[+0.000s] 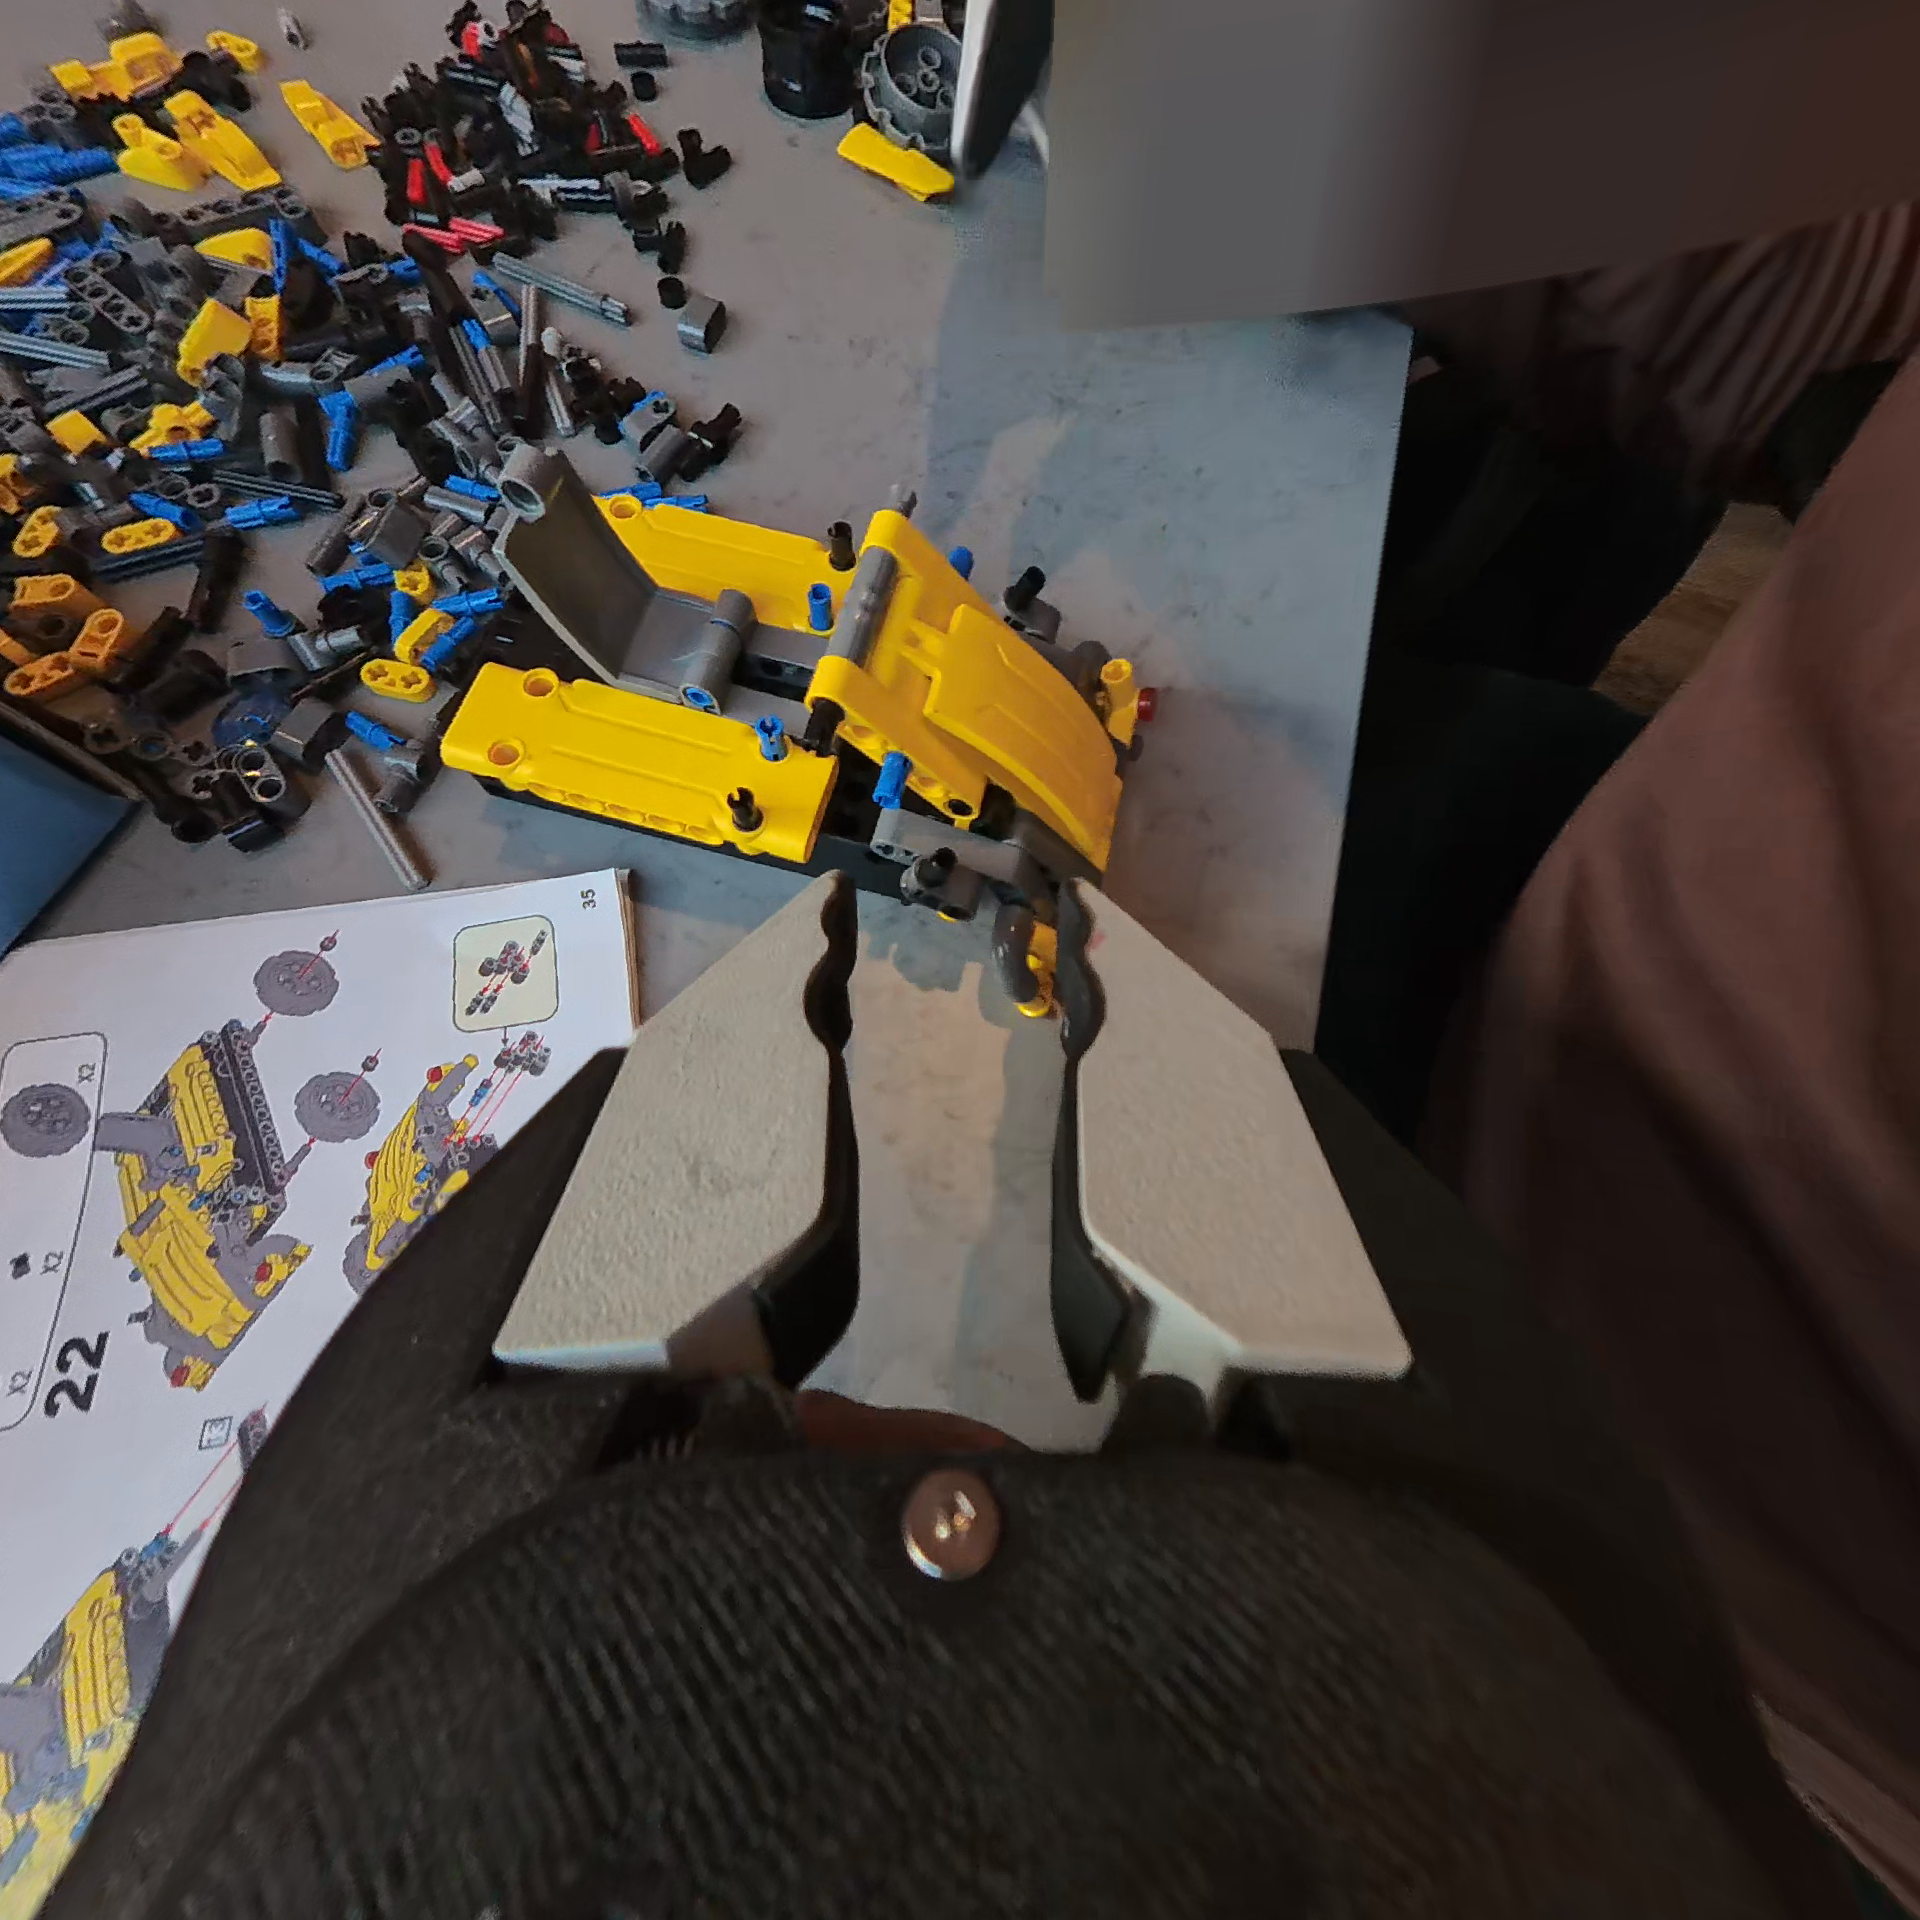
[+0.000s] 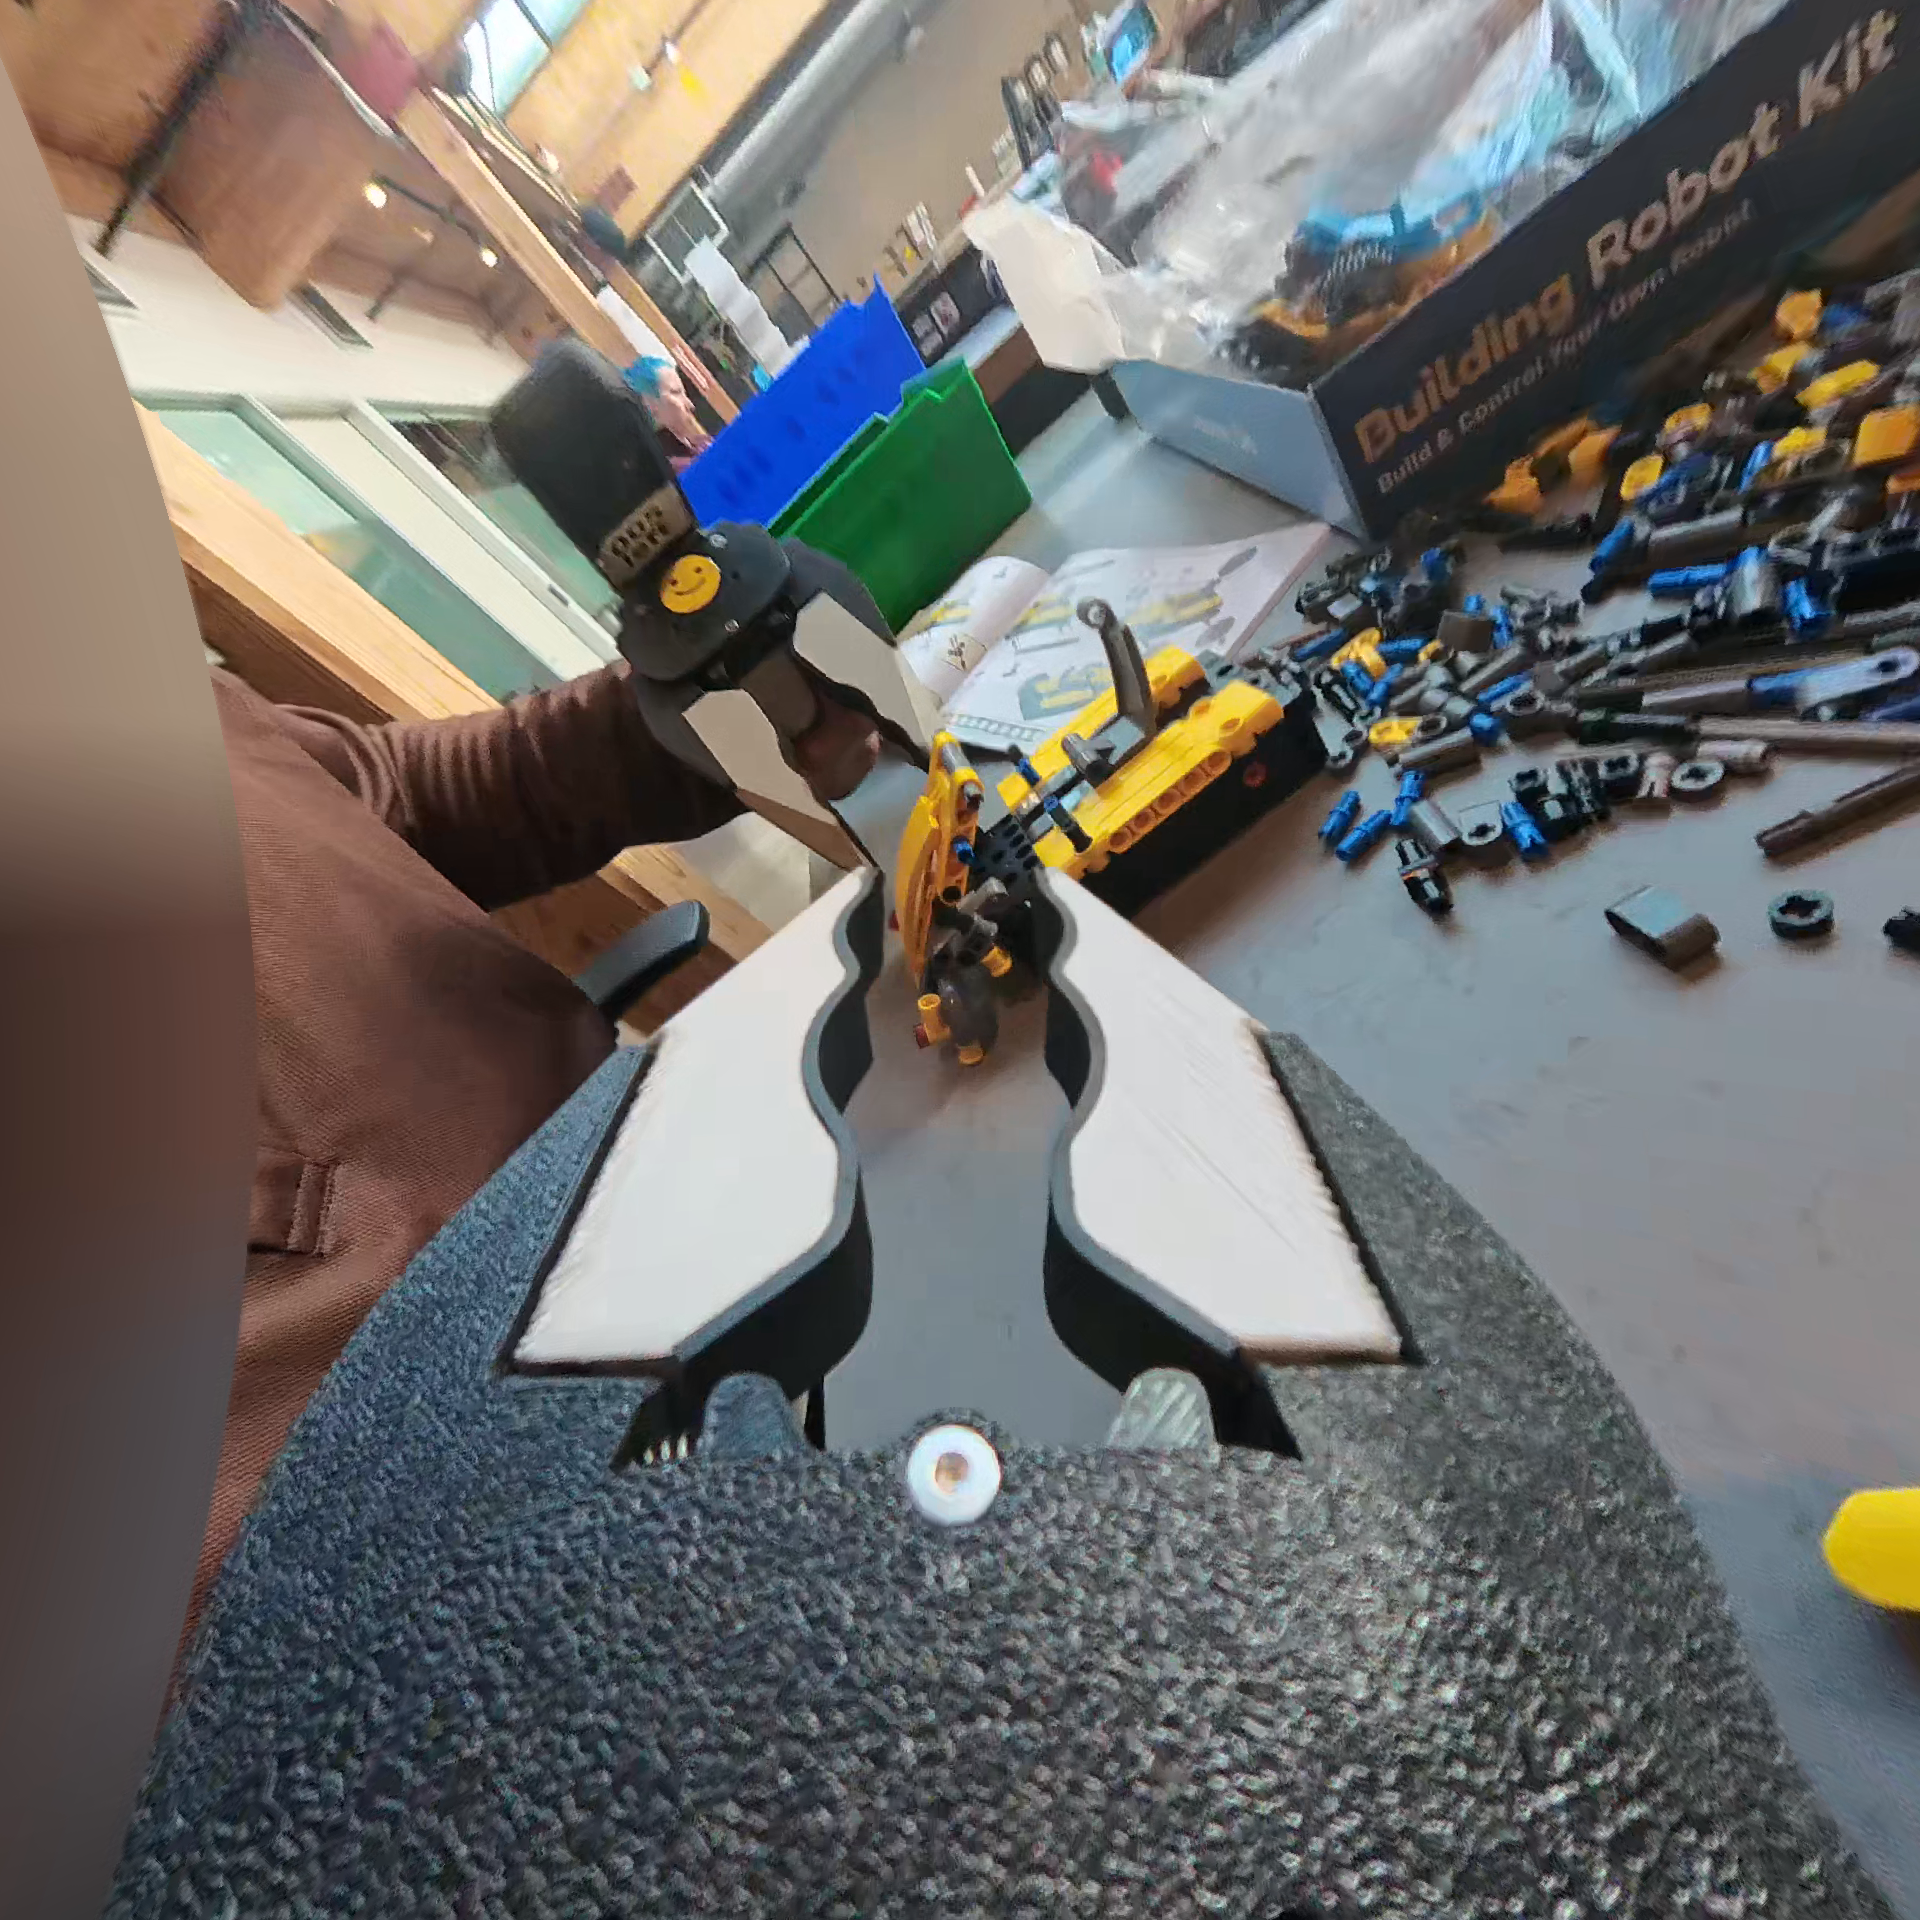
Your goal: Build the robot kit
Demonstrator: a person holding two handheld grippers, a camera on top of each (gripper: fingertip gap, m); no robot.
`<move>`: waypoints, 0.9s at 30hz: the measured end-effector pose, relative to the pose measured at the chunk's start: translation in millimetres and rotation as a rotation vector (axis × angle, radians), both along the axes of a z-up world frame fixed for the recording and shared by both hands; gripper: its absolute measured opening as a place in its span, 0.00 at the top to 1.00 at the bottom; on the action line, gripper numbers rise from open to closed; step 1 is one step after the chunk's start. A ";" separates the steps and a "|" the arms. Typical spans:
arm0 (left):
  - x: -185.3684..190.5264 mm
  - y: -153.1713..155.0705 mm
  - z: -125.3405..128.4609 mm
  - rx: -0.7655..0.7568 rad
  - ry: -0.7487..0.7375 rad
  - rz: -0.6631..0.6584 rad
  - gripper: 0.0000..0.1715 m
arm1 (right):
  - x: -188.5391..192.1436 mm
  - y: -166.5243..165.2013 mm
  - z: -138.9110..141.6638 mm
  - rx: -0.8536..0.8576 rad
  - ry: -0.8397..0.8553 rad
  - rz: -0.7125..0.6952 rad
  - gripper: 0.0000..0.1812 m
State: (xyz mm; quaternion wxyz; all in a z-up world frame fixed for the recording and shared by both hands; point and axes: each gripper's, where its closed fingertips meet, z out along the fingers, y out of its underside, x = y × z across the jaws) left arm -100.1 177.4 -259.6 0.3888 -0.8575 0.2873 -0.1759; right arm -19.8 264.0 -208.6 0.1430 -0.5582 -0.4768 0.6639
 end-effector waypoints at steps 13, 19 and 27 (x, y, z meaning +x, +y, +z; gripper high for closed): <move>-0.9 -0.8 1.4 0.103 -0.016 -0.204 0.87 | -28.6 -45.2 -43.3 0.677 -0.088 0.216 0.89; 1.7 2.3 4.0 0.162 -0.005 -0.252 0.90 | -38.5 -52.5 -56.5 0.872 -0.088 0.254 0.90; 2.2 3.3 -7.8 0.219 0.121 -0.223 0.92 | -39.1 -51.3 -57.2 0.819 -0.108 0.271 0.93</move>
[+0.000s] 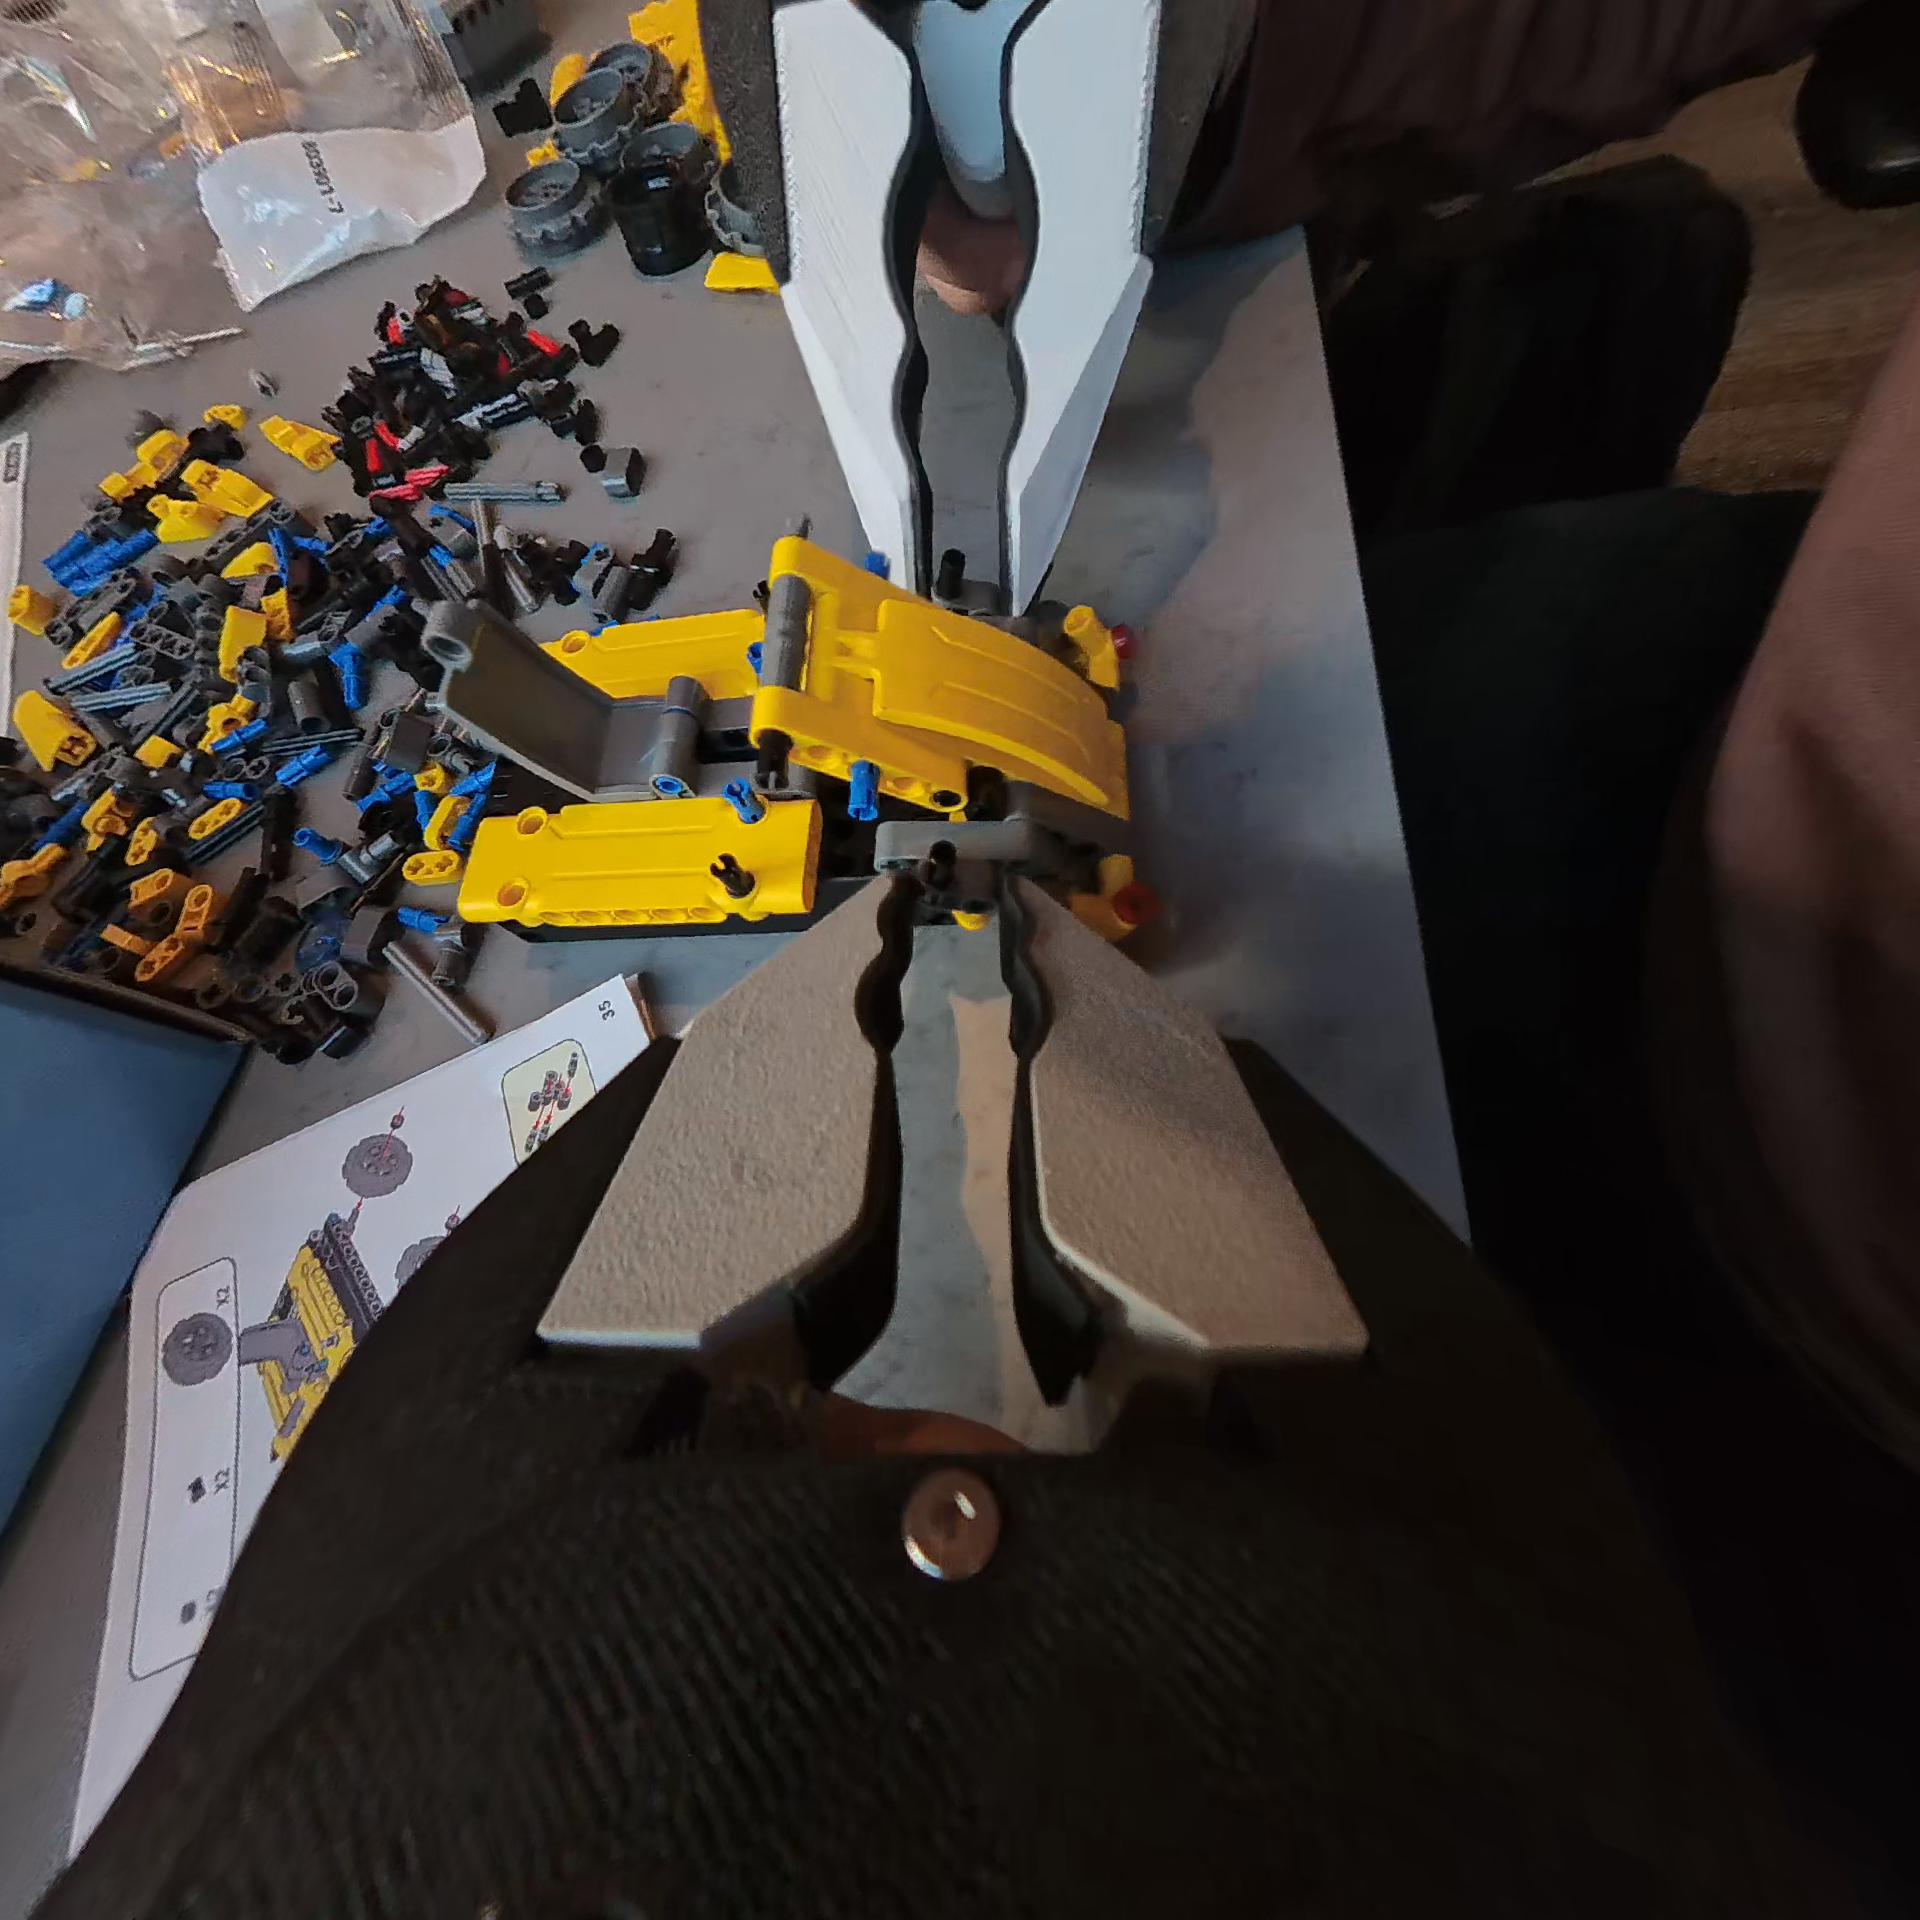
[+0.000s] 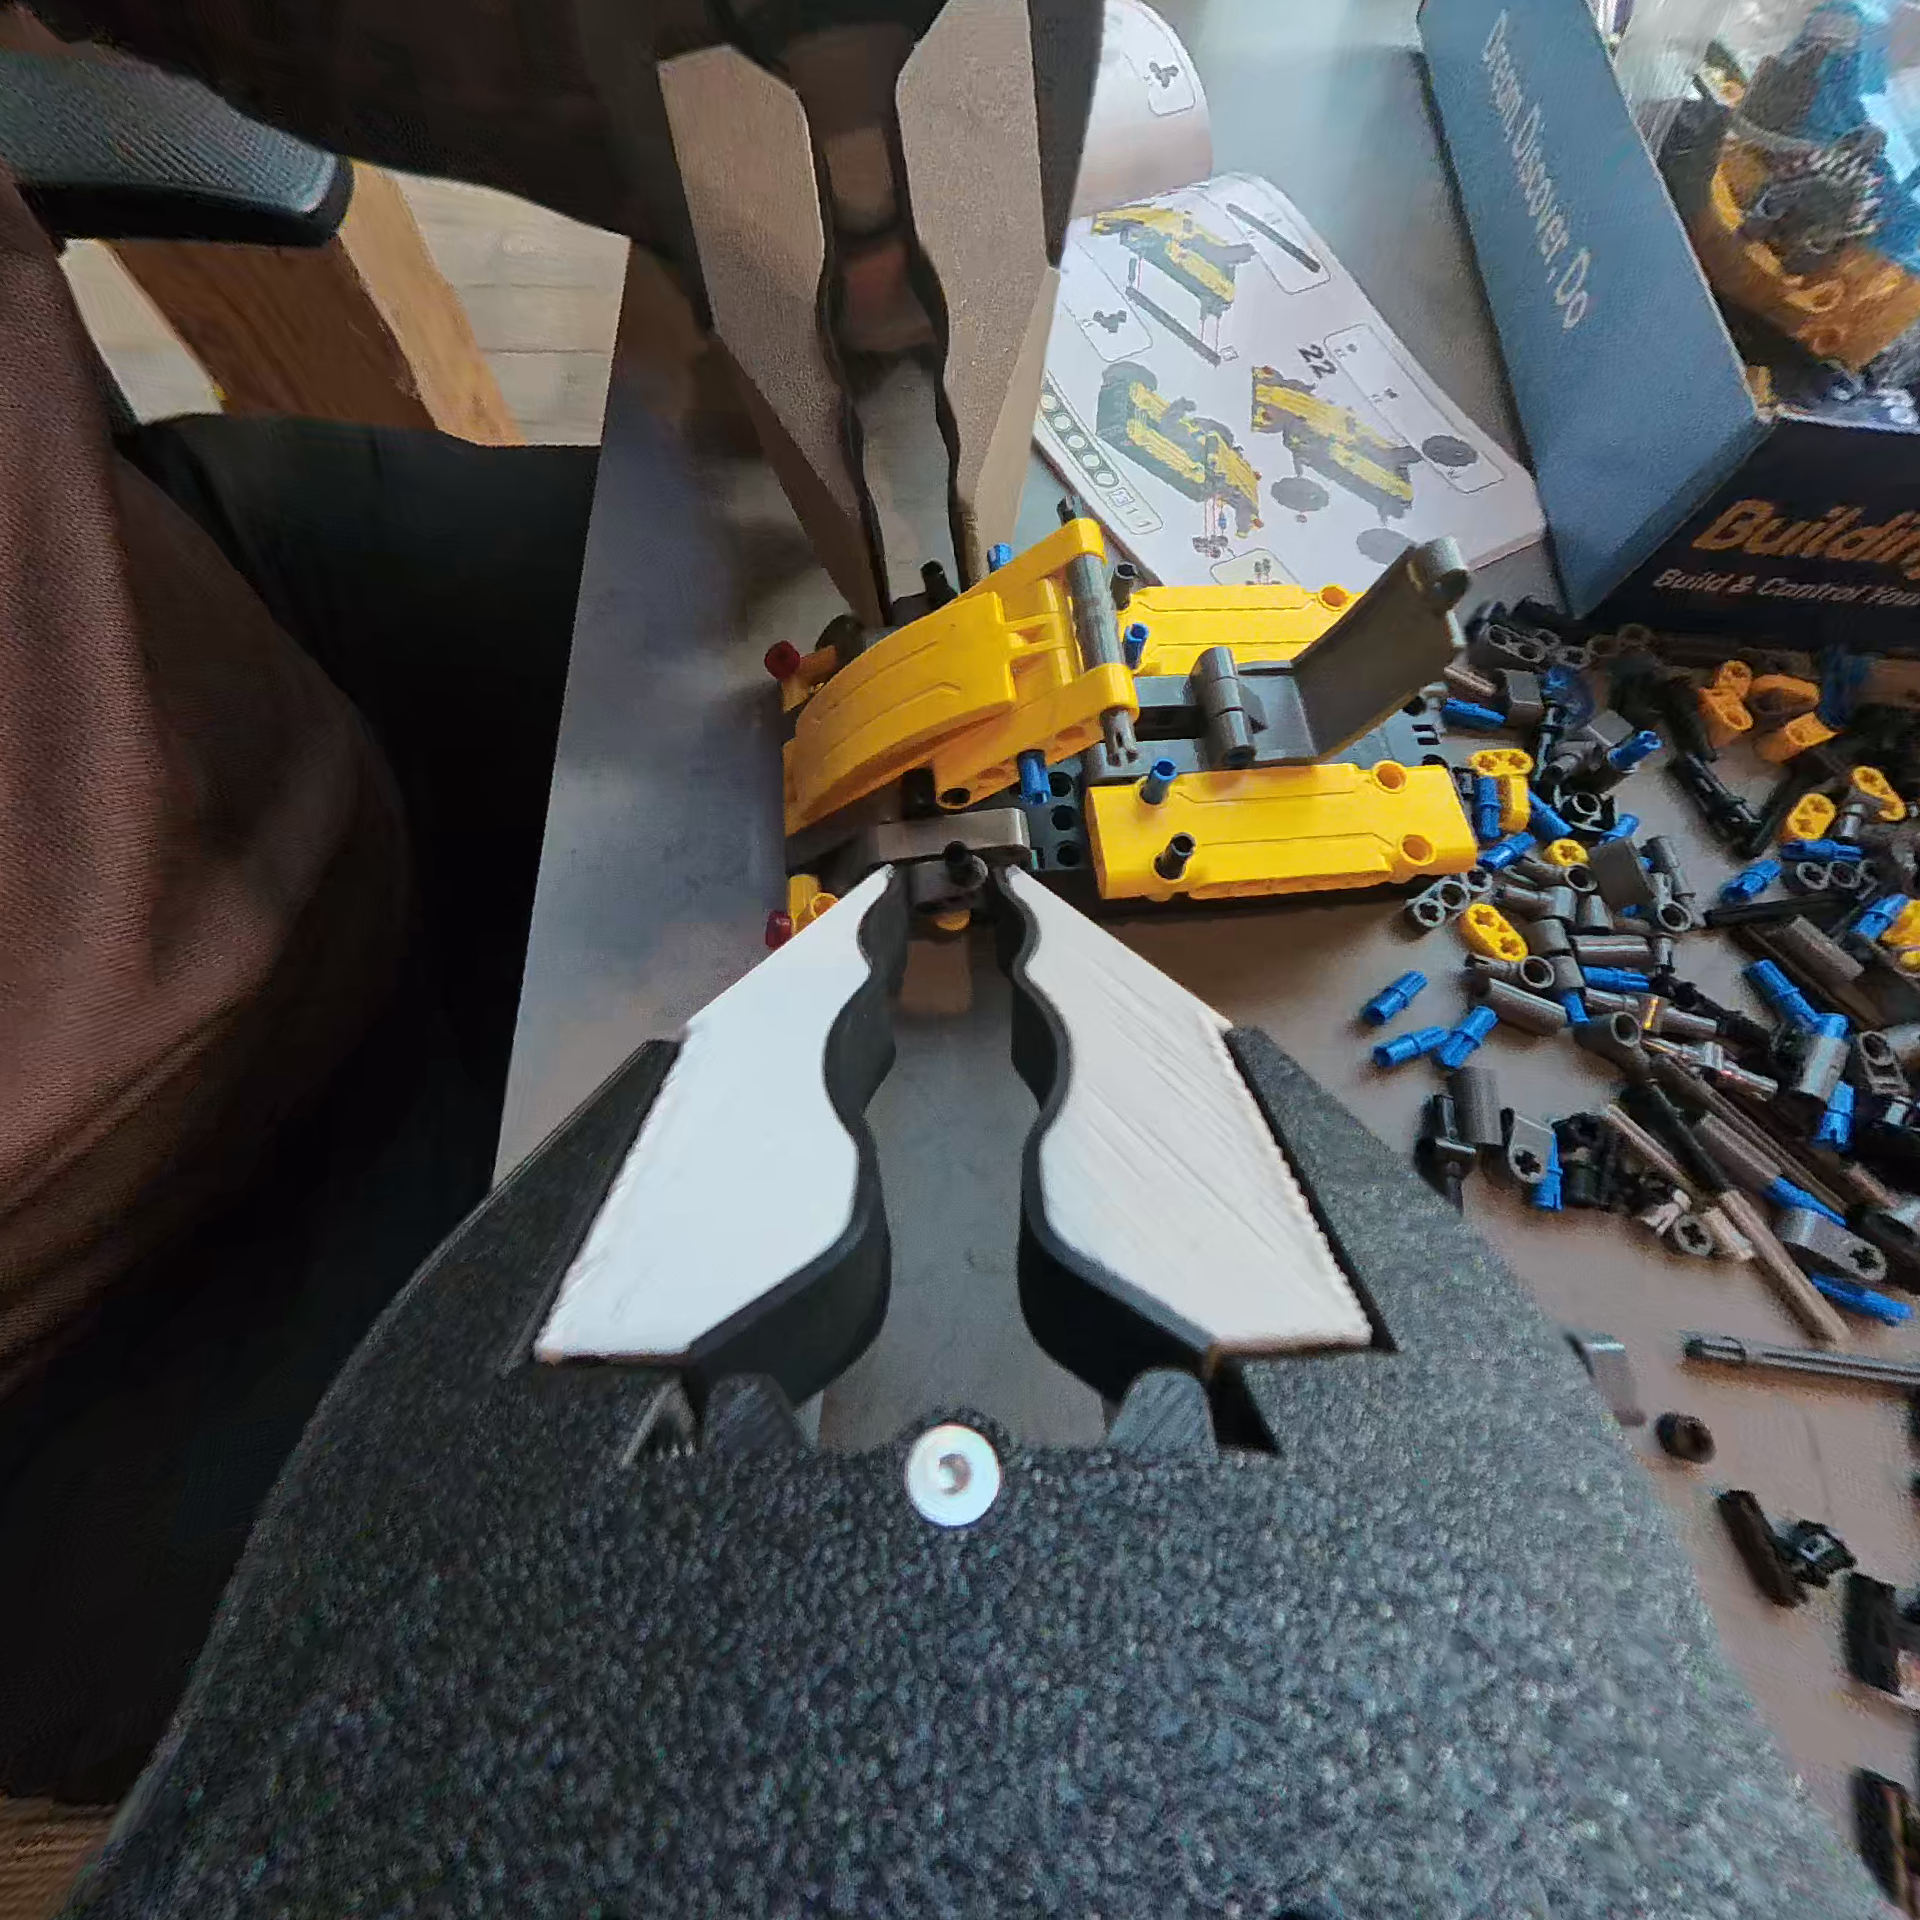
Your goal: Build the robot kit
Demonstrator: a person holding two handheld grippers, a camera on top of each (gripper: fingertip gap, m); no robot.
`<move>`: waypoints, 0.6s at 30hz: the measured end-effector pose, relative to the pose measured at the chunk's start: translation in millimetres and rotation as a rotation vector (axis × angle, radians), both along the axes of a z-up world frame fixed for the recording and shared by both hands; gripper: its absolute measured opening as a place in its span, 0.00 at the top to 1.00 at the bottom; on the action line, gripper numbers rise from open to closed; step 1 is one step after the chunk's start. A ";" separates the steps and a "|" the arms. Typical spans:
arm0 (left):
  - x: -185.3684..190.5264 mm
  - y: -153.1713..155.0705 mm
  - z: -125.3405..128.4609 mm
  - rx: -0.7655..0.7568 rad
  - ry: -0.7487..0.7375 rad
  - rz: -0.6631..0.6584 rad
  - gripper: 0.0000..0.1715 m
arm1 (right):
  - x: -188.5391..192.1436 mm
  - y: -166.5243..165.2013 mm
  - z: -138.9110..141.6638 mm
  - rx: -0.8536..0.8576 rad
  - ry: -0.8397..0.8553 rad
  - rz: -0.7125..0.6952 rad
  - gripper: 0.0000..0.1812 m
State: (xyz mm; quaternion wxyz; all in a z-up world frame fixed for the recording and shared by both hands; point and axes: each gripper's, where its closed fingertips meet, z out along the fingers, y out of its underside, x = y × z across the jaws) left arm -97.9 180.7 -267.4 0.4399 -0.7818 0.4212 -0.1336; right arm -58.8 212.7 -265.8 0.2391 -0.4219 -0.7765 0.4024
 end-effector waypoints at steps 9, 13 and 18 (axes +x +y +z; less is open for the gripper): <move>-1.2 1.2 2.4 0.029 0.005 0.026 0.93 | -0.4 -0.7 0.2 -0.152 -0.089 -0.038 0.93; 0.2 1.5 2.2 0.032 0.007 0.023 0.93 | 1.4 -1.1 -0.6 -0.170 -0.102 -0.044 0.93; 0.7 2.2 1.9 0.057 0.028 0.031 0.93 | 2.2 -0.5 -0.6 -0.153 -0.089 -0.049 0.93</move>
